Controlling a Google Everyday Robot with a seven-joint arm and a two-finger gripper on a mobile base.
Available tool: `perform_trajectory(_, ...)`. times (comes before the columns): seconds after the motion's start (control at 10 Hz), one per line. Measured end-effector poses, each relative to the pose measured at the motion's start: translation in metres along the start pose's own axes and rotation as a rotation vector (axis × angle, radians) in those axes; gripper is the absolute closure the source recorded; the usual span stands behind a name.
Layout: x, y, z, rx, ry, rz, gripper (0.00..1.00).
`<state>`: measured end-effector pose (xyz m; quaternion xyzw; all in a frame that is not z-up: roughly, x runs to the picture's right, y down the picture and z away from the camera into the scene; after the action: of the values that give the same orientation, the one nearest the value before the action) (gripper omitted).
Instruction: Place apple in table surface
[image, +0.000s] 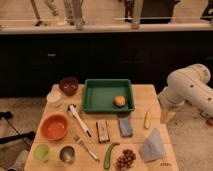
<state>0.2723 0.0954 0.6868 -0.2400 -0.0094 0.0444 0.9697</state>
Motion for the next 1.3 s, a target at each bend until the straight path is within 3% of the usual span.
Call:
perform_trajectory(0.3,-0.037,-0.024,-0.001,0.032,-0.013,-0.047,0.2)
perform_trajectory(0.7,-0.084,-0.059,0.01,0.038,-0.007,-0.135,0.2)
perform_trajectory(1.1,-0.124,-0.081,0.033,0.043,-0.013,-0.12,0.2)
perform_trajectory(1.3,-0.129,-0.082,0.043,0.031,-0.012,-0.111,0.2)
